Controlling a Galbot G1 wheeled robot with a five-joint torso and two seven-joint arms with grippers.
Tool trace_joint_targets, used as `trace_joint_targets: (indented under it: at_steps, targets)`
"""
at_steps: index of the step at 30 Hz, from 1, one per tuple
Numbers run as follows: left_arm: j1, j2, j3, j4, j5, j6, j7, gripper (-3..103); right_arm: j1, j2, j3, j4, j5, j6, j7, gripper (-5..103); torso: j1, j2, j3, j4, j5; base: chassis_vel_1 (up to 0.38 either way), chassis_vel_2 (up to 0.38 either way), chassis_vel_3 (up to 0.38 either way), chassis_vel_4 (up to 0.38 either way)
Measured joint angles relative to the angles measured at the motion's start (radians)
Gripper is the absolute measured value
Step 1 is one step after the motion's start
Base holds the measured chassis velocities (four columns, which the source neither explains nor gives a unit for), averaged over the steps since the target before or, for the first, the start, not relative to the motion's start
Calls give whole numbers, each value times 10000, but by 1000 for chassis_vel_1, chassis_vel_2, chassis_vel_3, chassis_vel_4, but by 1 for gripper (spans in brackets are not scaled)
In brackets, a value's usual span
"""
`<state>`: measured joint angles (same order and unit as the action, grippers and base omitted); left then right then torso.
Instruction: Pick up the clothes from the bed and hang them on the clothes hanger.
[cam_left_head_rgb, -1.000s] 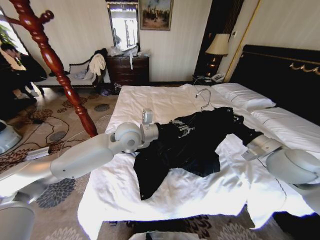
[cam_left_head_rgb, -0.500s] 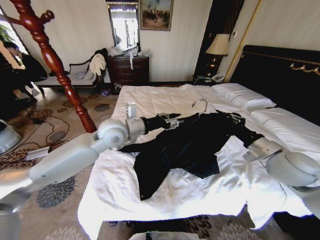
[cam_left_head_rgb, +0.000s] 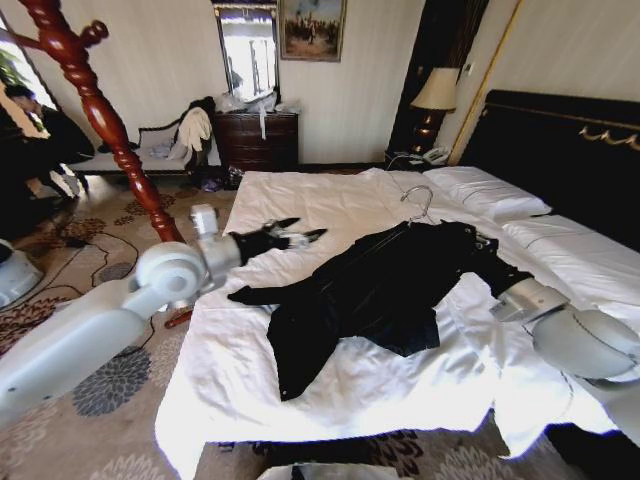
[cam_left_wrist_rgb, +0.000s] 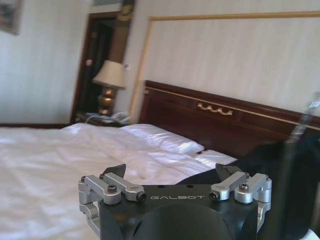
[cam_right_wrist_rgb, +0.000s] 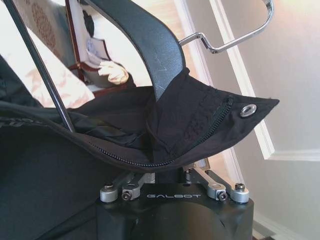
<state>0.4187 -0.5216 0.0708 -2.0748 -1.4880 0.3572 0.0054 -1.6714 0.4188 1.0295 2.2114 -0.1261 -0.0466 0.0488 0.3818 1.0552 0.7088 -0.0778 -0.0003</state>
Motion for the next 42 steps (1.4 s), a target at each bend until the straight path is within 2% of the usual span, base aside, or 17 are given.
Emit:
trace_joint_targets:
  at_steps: [3, 5, 6, 10, 12, 16, 17, 19, 20, 22, 23, 24, 27, 30, 33, 36, 42]
  targets:
    - [455, 75, -256, 178, 132, 1, 112, 100, -26, 0, 42, 130, 109, 7, 37, 20, 0, 0, 0, -3, 0, 0, 0, 0, 0]
    - [1035, 235, -409, 490, 863, -39, 541, 100, -22, -3, 120, 368, 142, 8, 80, 20, 0, 0, 0, -3, -1, 0, 0, 0, 0]
    - [1035, 235, -409, 490, 863, -39, 541, 100, -22, -3, 120, 368, 142, 8, 80, 20, 0, 0, 0, -3, -1, 0, 0, 0, 0]
    - [1589, 385, -384, 962, 1760, -208, 1205, 100, -24, 21, 126, 487, 260, 72, 130, 20, 0, 0, 0, 0, 1, 0, 0, 0, 0]
    - [1617, 370, -314, 1082, 1831, -216, 1317, 100, -26, 26, 112, 456, 238, 154, 136, 20, 0, 0, 0, 0, 3, 0, 0, 0, 0]
    - [1174, -50, 410, 1982, 2094, -315, 2036, 100, -17, 37, 35, 314, 197, 431, 149, 20, 1, 0, 0, -3, 3, 0, 0, 0, 0]
    - [1174, -50, 410, 1982, 2094, -315, 2036, 100, -17, 37, 35, 314, 197, 431, 149, 20, 1, 0, 0, -3, 3, 0, 0, 0, 0]
    - [751, -459, 1024, 2813, 2353, -603, 3029, 100, -48, 53, 42, 343, 151, 474, 152, 20, 1, 0, 0, -4, 5, 0, 0, 0, 0]
    - [751, -459, 1024, 2813, 2353, -603, 3029, 100, -48, 53, 42, 343, 151, 474, 152, 20, 1, 0, 0, -4, 5, 0, 0, 0, 0]
    - [447, -824, 1599, 3720, 3003, -1095, 4224, 100, -118, 83, 141, 566, 118, 441, 152, 20, 2, -1, 1, -5, 1, 0, 0, 0, 0]
    - [384, -924, 1736, 3961, 3160, -1217, 4550, 100, -127, 95, 166, 633, 117, 421, 152, 20, 1, -1, 1, -4, 1, 0, 0, 0, 0]
    - [384, -924, 1736, 3961, 3160, -1217, 4550, 100, -127, 95, 166, 633, 117, 421, 152, 20, 1, -1, 1, -4, 1, 0, 0, 0, 0]
    - [60, -1433, 2149, 4897, 3799, -1594, 5561, 100, -163, 114, 203, 787, 112, 347, 149, 20, 1, -1, 1, 2, 1, 0, 0, 0, 0]
    - [-184, -1737, 2257, 5301, 4011, -1713, 5794, 100, -188, 116, 210, 800, 103, 328, 146, 20, 2, -2, 1, -1, 4, 0, 0, 0, 0]
    - [-885, -2529, 2440, 6259, 4111, -1839, 6143, 100, -240, 125, 245, 812, 25, 325, 141, 20, 2, -1, 1, -3, 5, 0, 0, 0, 0]
    - [-1248, -2880, 2596, 6683, 4053, -1855, 6325, 100, -285, 129, 280, 823, -22, 328, 139, 20, 2, -1, 1, -4, 5, 0, 0, 0, 0]
    - [-2434, -4023, 3517, 8042, 3864, -1902, 6934, 100, -313, 164, 319, 823, -165, 387, 136, 20, 2, -1, 1, -5, 4, 0, 0, 0, 0]
